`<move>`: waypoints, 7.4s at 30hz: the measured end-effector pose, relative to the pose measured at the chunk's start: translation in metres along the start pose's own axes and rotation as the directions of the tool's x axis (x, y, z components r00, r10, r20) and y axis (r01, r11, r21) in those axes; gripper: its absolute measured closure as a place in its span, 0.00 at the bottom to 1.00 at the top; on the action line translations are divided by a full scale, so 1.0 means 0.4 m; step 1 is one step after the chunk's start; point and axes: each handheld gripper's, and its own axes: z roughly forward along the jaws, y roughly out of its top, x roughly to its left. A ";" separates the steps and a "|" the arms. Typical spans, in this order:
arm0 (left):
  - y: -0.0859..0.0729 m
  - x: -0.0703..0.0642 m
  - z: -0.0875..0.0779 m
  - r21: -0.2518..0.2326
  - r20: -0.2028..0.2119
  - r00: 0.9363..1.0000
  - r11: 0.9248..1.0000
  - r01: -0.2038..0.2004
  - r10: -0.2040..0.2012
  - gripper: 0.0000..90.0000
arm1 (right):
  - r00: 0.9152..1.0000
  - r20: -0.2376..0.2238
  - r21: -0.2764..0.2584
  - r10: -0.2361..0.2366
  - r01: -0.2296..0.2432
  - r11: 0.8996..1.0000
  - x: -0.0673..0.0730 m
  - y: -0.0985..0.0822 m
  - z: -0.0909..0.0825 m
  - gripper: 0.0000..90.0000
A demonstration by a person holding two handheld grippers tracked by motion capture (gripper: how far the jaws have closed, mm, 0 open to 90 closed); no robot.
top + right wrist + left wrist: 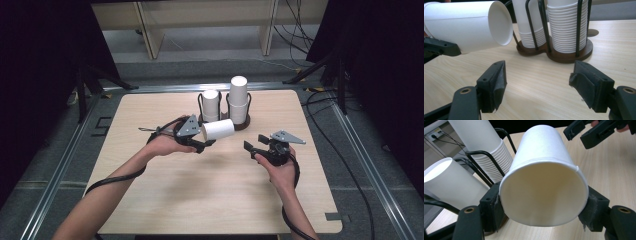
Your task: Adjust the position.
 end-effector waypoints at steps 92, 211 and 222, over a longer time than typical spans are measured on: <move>0.116 -0.012 0.017 0.475 0.492 0.832 0.723 -0.502 0.255 0.35 | 0.892 -0.289 0.113 -0.348 0.393 0.913 0.051 0.011 0.024 0.30; 0.171 -0.049 0.044 0.434 0.552 0.771 0.680 -0.591 0.318 0.24 | 0.692 -0.557 0.124 -0.460 0.617 0.777 0.164 0.041 0.165 0.39; 0.139 -0.034 0.007 0.333 0.404 0.868 0.837 -0.434 0.290 0.13 | 0.733 -0.493 0.073 -0.469 0.572 0.817 0.125 0.029 0.131 0.39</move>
